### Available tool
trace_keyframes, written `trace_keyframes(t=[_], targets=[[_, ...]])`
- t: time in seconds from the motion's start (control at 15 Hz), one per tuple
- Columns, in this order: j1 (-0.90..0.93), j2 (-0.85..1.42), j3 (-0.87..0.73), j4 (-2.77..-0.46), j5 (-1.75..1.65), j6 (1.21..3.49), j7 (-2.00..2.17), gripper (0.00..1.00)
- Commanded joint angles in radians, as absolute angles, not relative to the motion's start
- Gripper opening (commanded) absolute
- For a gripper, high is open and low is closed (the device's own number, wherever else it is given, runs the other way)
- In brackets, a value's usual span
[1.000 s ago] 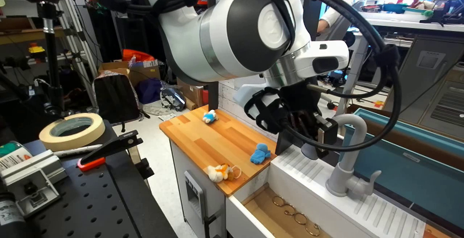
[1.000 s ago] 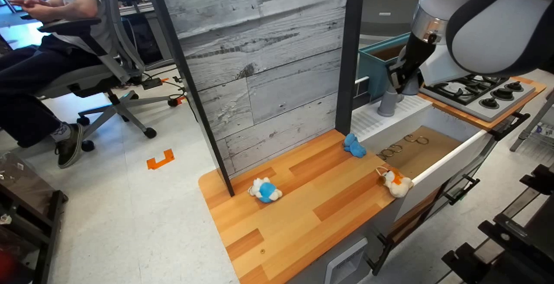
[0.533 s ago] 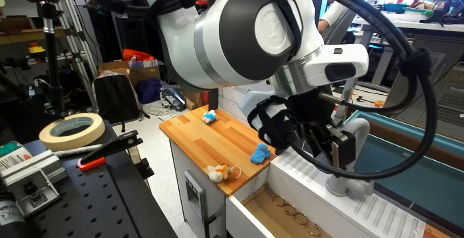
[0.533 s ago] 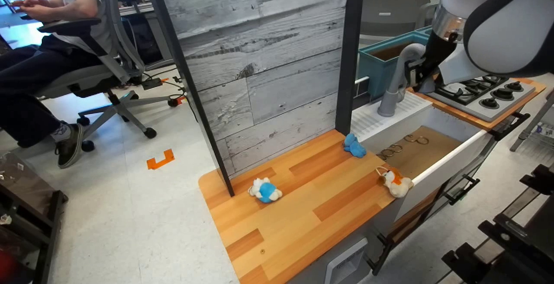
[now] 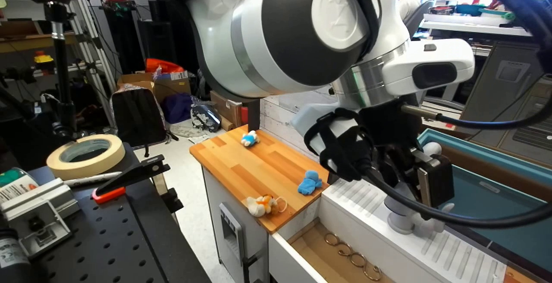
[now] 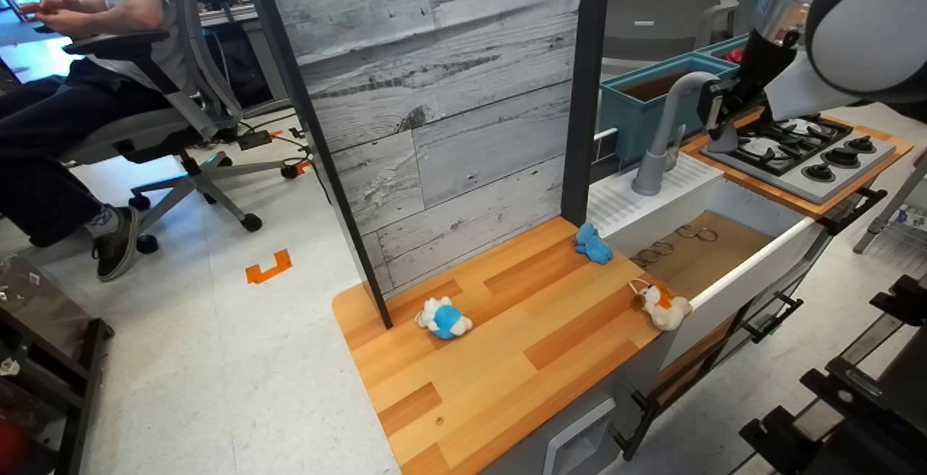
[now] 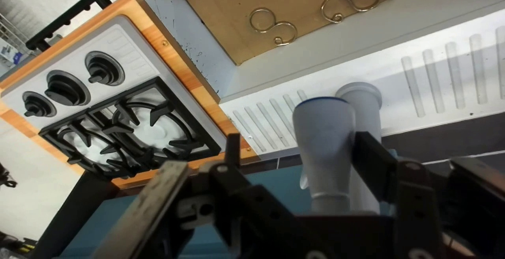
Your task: Push the faucet slightly to the right.
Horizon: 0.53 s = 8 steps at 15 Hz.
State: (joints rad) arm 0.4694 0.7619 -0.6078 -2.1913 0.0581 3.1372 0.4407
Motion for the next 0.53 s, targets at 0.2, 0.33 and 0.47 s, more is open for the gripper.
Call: trace_keyframes(t=[0.2,0.33,0.47], targets=[[0.339,0.497,-0.522,-2.332,0.019,3.054,0.220,1.00],[0.288,0.403,-0.472,-2.382,-0.015,2.995,0.147,1.00],[0.252,0.299,-0.432,-2.434,-0.009,2.903,0.053,1.00]])
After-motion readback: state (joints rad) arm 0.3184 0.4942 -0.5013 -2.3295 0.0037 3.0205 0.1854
